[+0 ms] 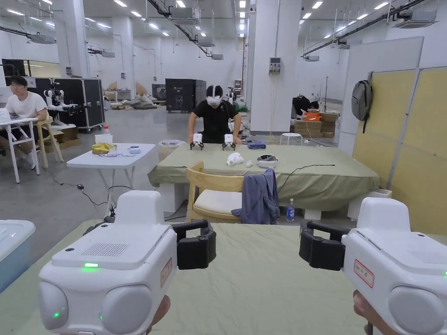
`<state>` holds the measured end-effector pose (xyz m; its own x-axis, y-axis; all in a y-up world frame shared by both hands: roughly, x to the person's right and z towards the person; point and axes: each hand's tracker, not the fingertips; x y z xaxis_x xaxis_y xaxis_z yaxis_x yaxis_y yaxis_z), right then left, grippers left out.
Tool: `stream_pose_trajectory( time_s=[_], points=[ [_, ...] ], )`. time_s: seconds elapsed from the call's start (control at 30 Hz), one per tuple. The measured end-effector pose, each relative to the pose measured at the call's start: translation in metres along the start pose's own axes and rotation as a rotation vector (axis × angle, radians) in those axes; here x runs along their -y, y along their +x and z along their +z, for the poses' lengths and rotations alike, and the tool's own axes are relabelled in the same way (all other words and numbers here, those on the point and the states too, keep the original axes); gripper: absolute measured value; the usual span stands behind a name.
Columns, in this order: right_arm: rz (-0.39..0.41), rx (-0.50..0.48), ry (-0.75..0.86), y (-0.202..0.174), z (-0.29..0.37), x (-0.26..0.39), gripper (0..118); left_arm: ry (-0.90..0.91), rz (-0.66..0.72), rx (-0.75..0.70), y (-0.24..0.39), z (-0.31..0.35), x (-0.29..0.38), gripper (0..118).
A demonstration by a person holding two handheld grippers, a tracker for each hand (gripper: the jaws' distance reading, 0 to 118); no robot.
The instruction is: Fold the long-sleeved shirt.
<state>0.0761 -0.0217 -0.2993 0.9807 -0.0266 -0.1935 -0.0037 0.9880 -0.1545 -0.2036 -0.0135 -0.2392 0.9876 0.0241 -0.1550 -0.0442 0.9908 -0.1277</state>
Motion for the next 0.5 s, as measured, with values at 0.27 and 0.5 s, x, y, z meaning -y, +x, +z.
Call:
stream_pose_trajectory(
  time_s=[0.27, 0.5],
  points=[
    [-0.007, 0.011, 0.012, 0.0022, 0.0000, -0.0017, 118, 0.007, 0.002, 0.008, 0.0010, -0.0004, -0.0012, 118],
    [-0.010, 0.010, 0.014, 0.0037, 0.0000, -0.0023, 118, 0.012, -0.004, 0.005, 0.0014, -0.0011, -0.0010, 118]
  ],
)
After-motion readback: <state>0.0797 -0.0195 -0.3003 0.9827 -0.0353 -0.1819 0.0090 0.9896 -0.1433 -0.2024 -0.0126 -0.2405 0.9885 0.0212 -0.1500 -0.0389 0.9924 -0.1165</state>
